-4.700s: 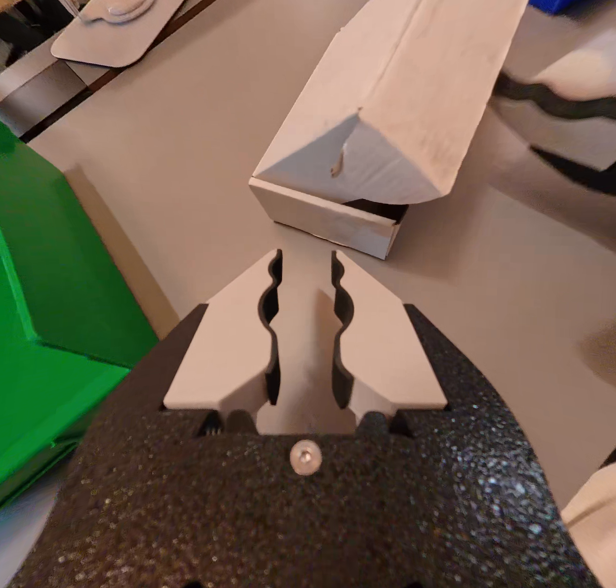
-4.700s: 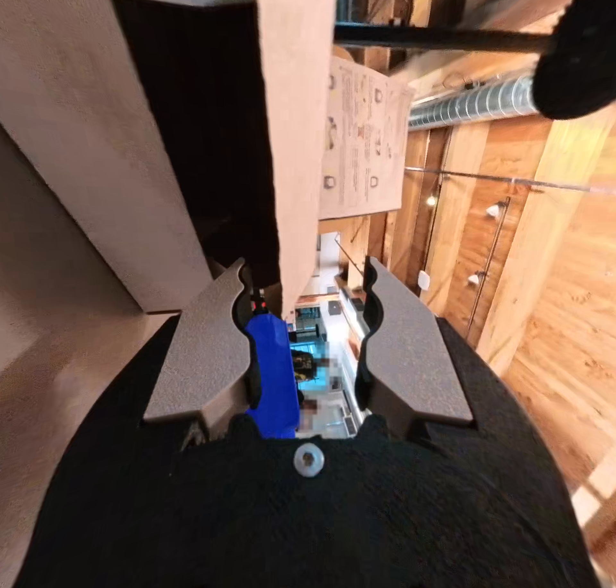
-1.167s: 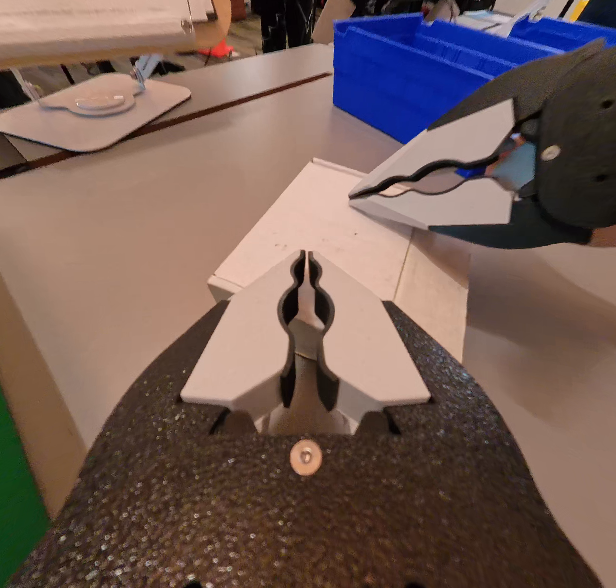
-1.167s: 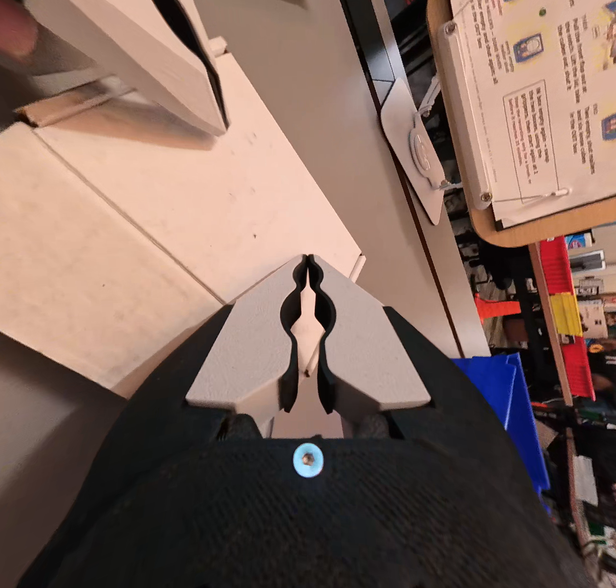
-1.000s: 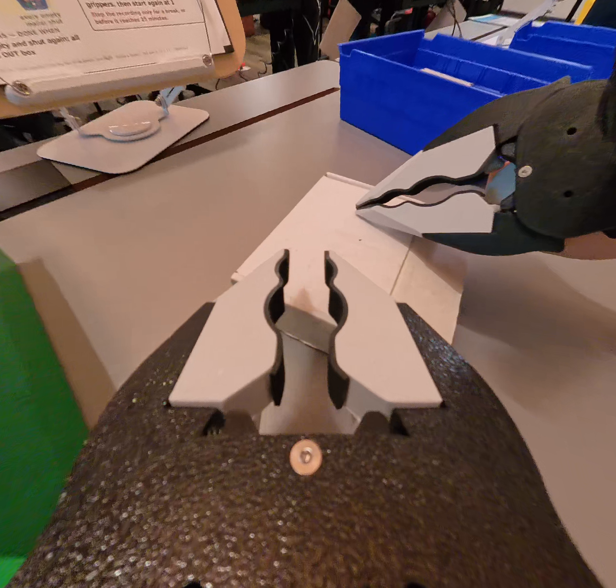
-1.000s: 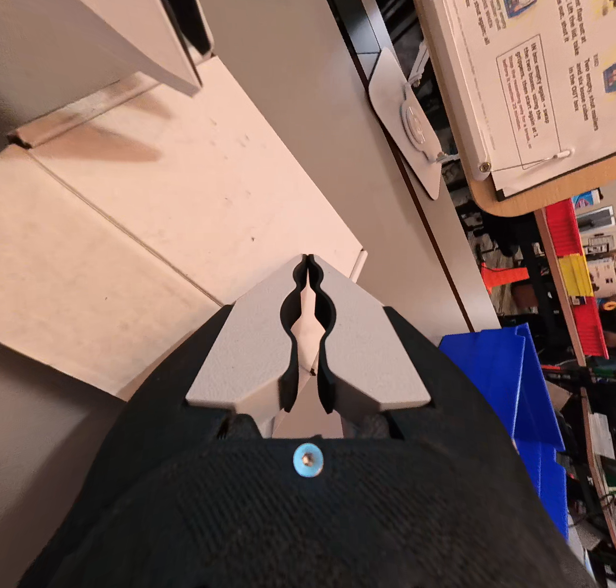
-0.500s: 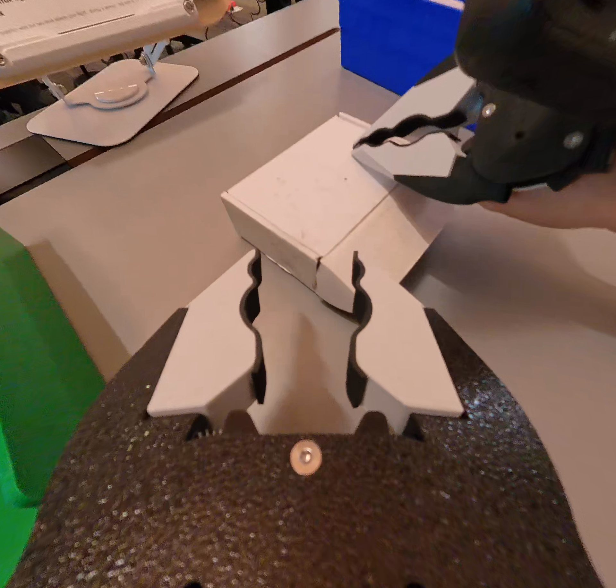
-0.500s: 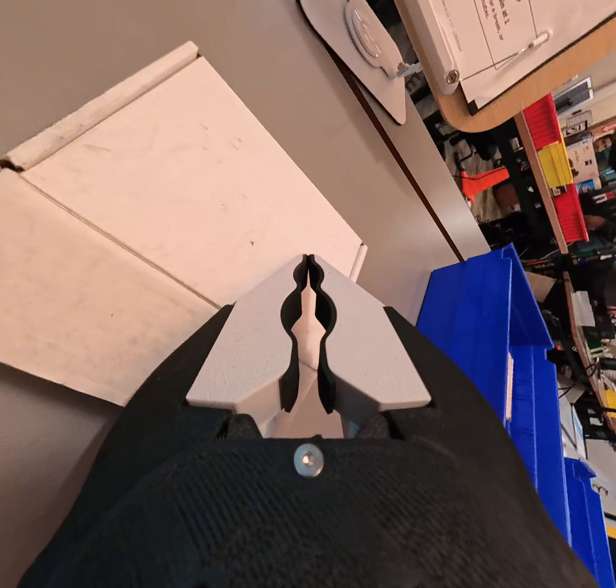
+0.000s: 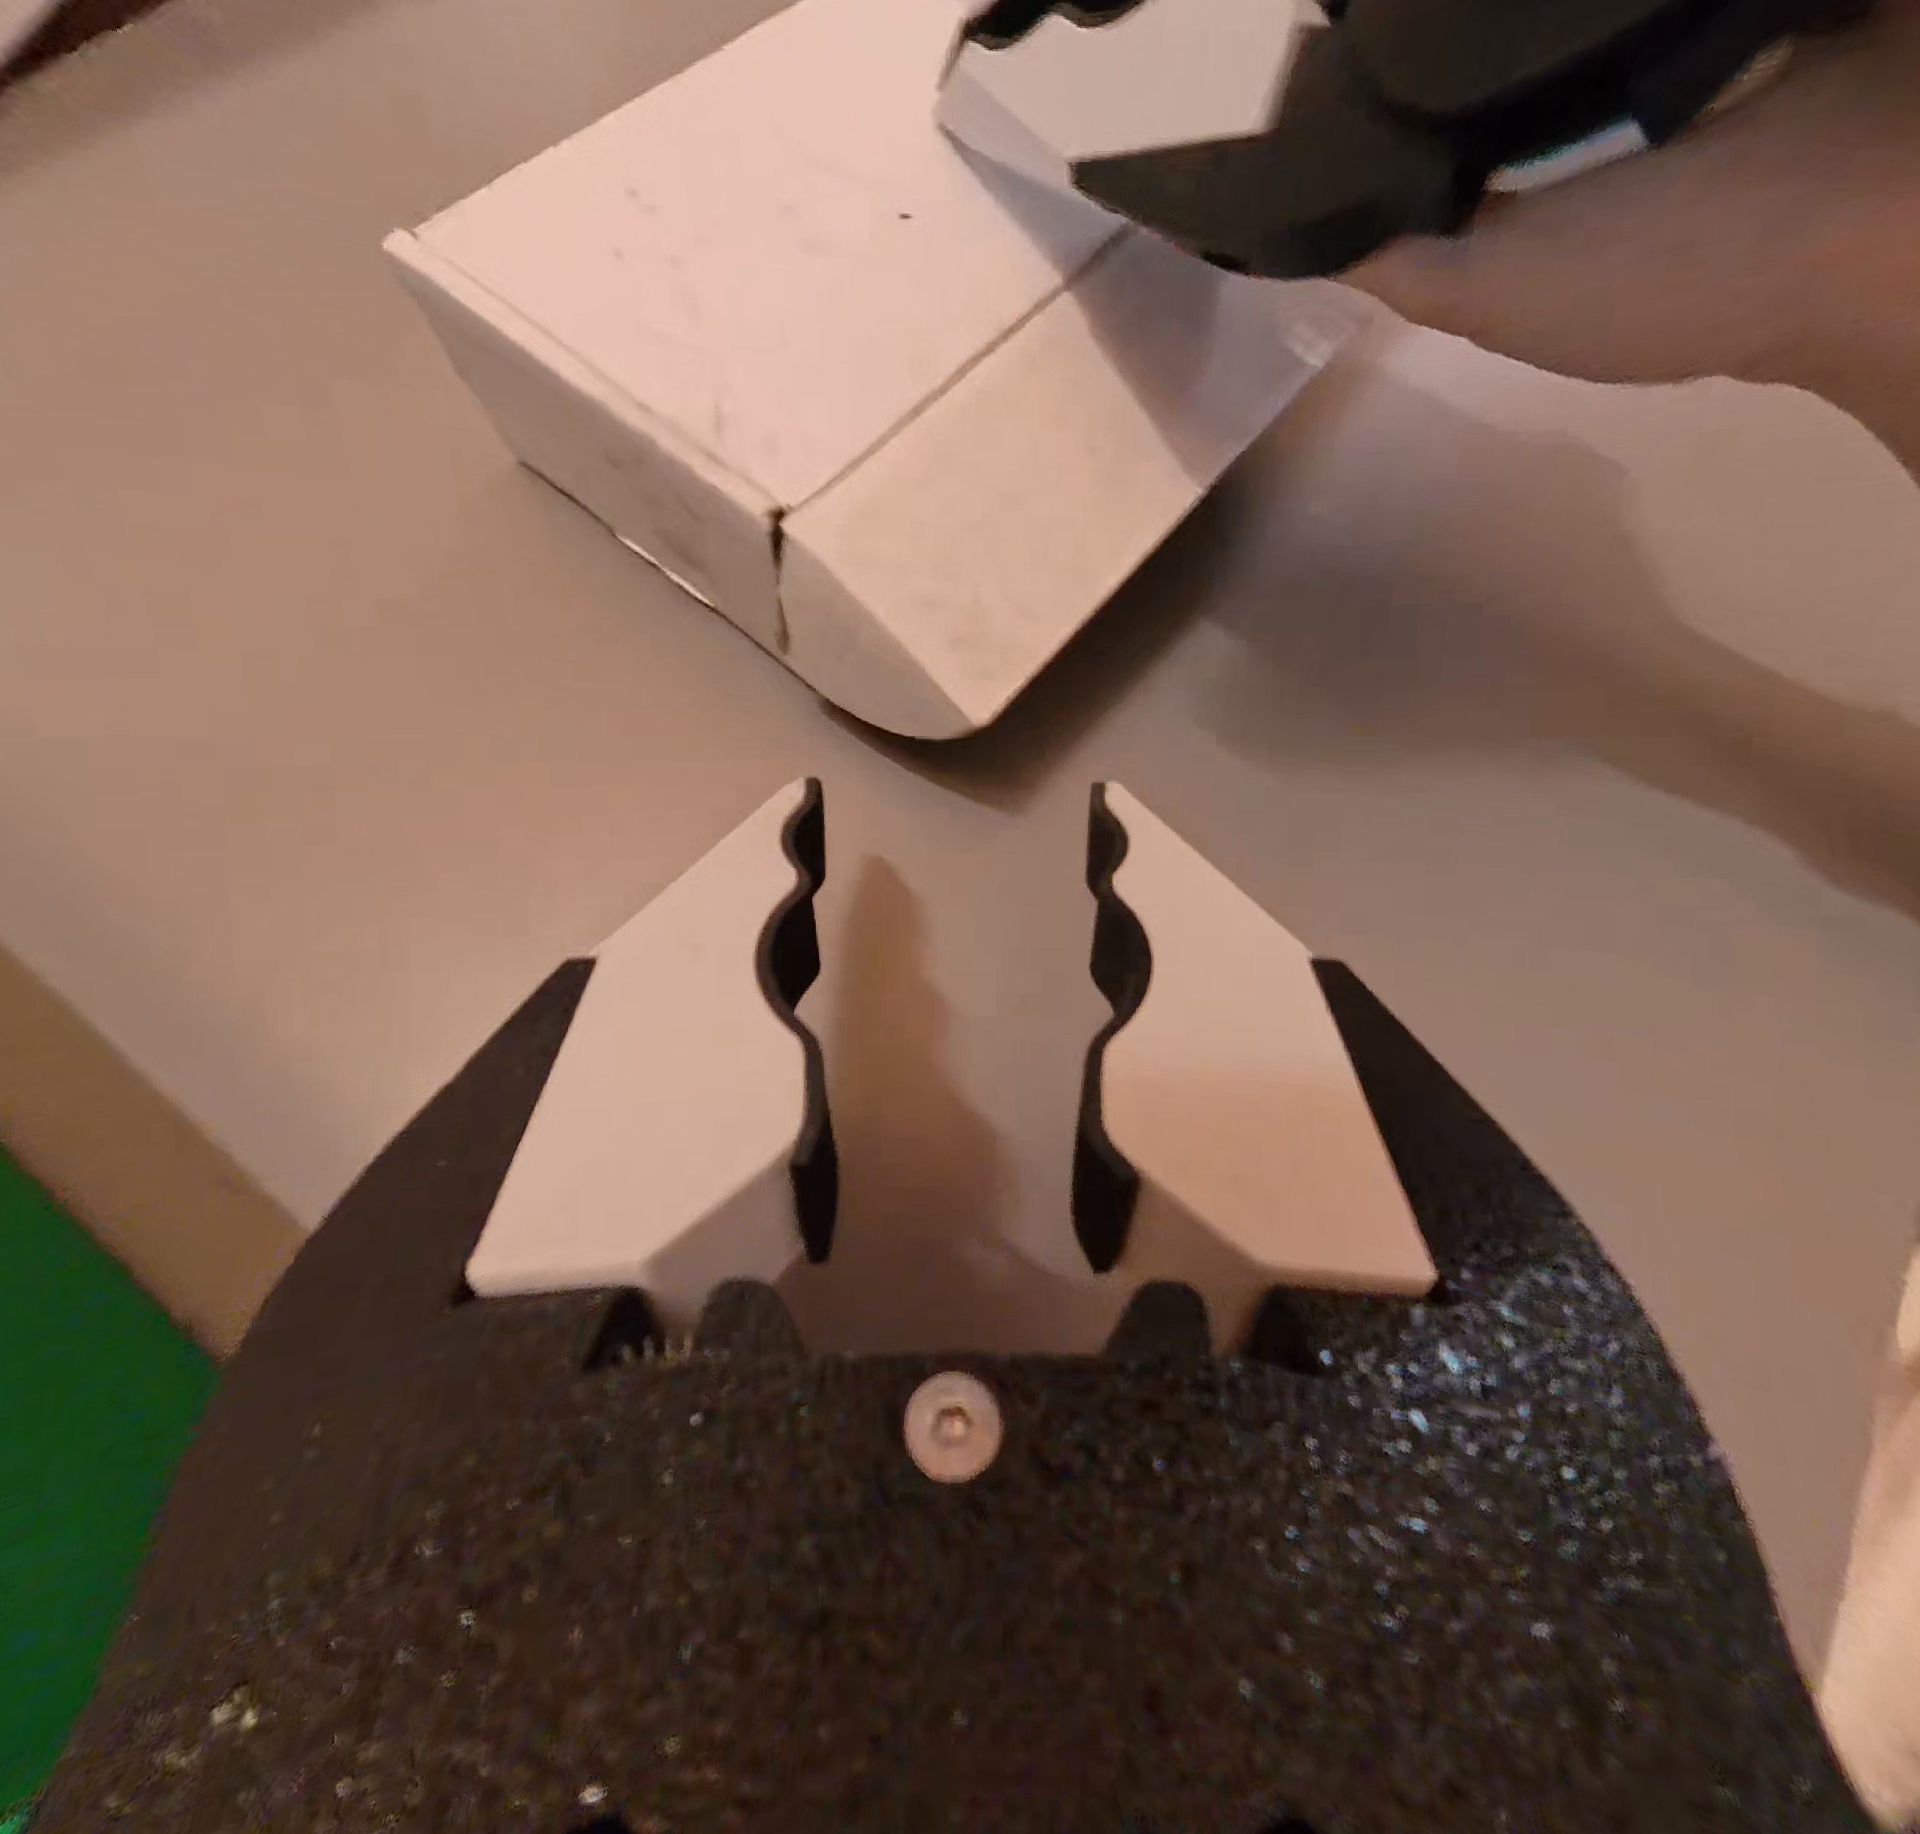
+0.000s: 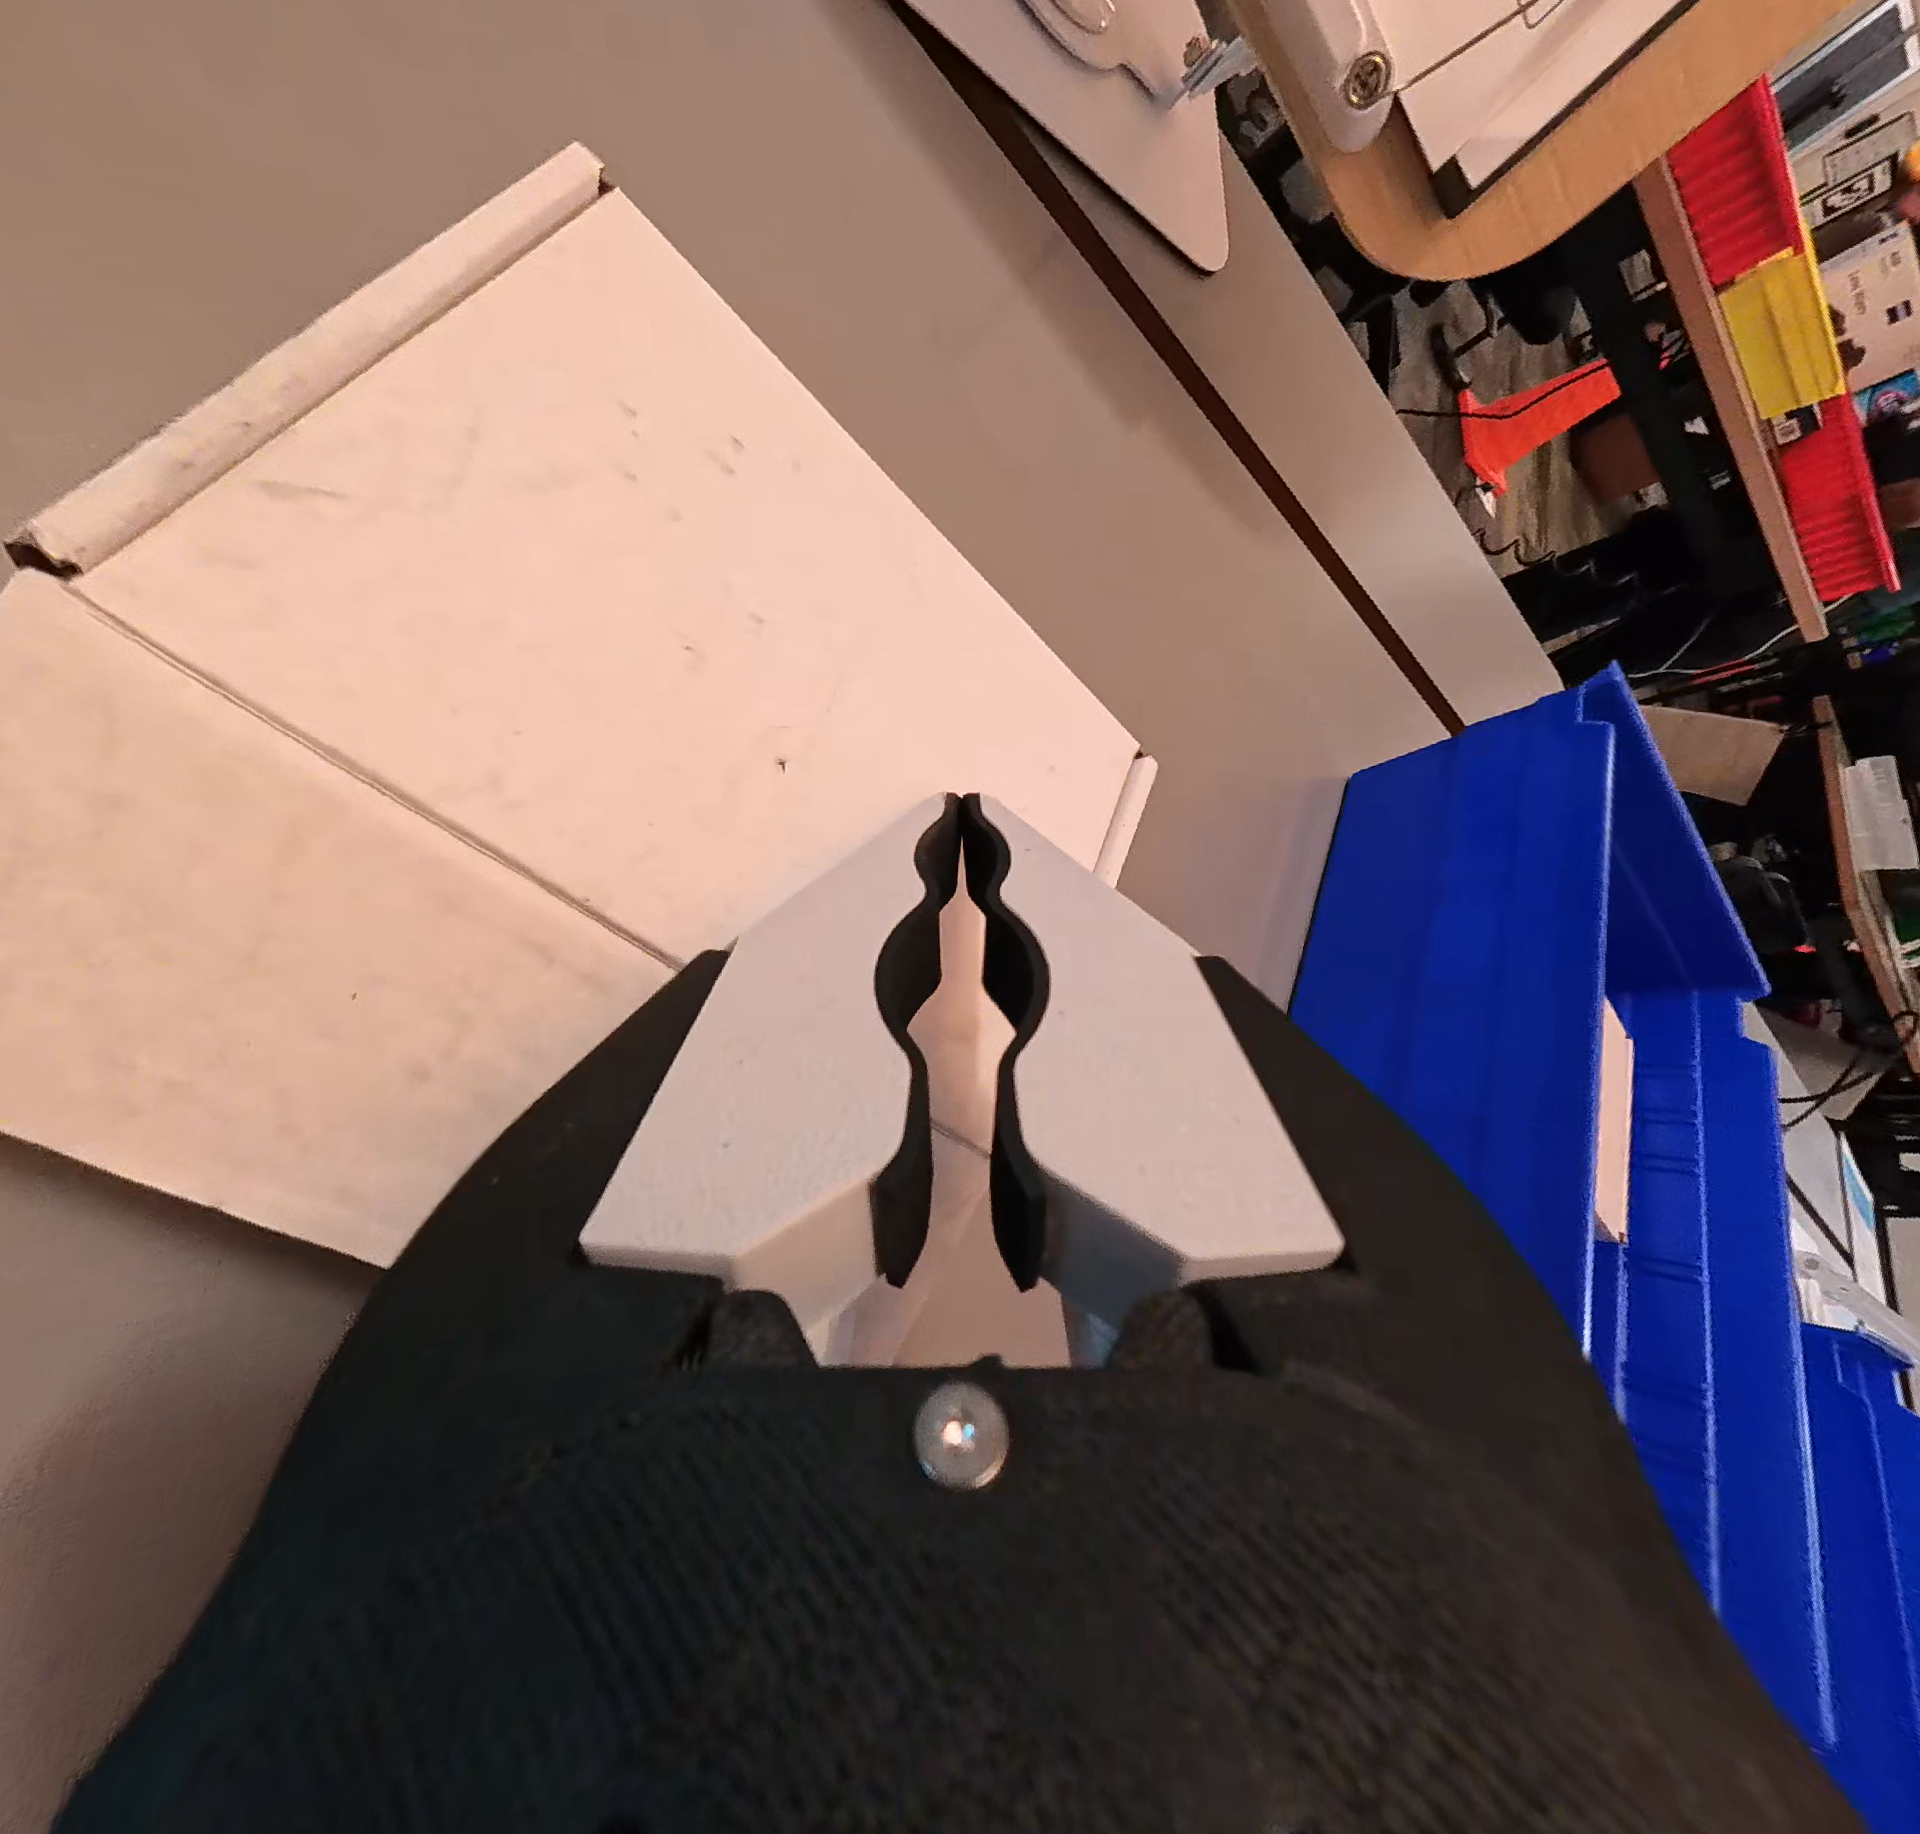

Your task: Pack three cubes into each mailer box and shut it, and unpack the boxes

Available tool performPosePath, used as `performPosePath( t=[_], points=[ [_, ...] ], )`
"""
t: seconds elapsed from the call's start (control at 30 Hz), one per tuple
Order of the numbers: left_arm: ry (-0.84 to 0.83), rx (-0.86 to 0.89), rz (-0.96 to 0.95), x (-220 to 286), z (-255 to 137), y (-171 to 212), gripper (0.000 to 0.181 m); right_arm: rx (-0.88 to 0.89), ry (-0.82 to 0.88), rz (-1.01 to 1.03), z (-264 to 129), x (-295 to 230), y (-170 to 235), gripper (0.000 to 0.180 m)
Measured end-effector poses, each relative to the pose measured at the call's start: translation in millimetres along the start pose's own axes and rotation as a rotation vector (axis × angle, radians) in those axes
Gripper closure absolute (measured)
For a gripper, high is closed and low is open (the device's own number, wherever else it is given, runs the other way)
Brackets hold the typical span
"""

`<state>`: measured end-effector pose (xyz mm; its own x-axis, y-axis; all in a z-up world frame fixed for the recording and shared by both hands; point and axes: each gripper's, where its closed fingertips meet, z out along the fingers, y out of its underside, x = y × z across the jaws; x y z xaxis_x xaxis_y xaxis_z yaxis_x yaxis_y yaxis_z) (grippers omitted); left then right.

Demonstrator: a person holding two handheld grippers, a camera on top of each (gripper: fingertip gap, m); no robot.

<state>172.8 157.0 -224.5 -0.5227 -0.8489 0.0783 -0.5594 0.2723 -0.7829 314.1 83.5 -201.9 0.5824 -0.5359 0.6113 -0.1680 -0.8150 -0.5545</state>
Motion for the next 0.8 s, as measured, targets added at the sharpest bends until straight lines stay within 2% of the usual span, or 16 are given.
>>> performPosePath(
  t=[0.13,0.23,0.4,0.67,0.8],
  points=[
    [-0.093,0.049,0.000,-4,13,-12,0.128,-0.003,-0.004,-0.010,0,0,0,0.180],
    [-0.104,0.111,-0.090,-4,23,-22,0.123,-0.002,-0.013,-0.011,0,0,0,0.180],
    [-0.047,0.123,-0.198,1,30,-22,0.130,-0.001,-0.004,-0.014,0,0,0,0.180],
    [0.149,0.089,-0.347,20,24,-19,0.138,-0.037,0.017,-0.085,0,-2,-1,0.180],
    [0.077,0.094,-0.311,17,30,-19,0.131,-0.050,0.039,-0.146,0,-2,-1,0.180]
  ],
)
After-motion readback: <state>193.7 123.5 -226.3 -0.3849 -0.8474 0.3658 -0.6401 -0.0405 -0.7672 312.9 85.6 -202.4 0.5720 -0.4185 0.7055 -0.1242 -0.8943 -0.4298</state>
